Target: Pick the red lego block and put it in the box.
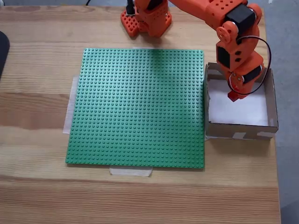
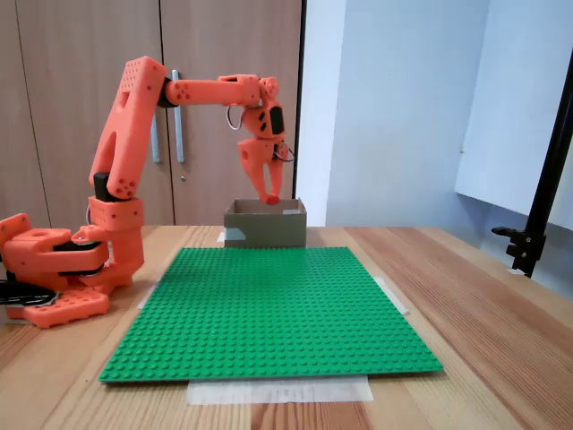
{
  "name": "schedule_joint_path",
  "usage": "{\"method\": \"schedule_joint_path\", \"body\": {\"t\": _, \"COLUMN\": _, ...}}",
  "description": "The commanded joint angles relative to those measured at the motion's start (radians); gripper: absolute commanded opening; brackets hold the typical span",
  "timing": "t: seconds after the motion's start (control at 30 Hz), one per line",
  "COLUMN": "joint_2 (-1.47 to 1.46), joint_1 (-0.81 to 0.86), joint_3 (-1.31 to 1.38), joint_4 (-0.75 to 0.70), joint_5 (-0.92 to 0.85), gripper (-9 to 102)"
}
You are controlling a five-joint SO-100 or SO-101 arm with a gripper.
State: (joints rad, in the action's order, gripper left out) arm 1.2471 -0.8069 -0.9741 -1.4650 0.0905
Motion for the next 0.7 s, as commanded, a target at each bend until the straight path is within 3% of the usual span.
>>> {"method": "schedule_joint_path", "body": {"t": 0.0, "joint_2": 0.0, "joint_1": -0.009, "joint_3": 0.043, "joint_4": 0.0, "joint_5": 0.009, "gripper": 0}}
{"method": "schedule_joint_path", "body": {"t": 0.67, "joint_2": -0.012, "joint_1": -0.028, "joint_3": 0.048, "joint_4": -0.005, "joint_5": 0.005, "gripper": 2}}
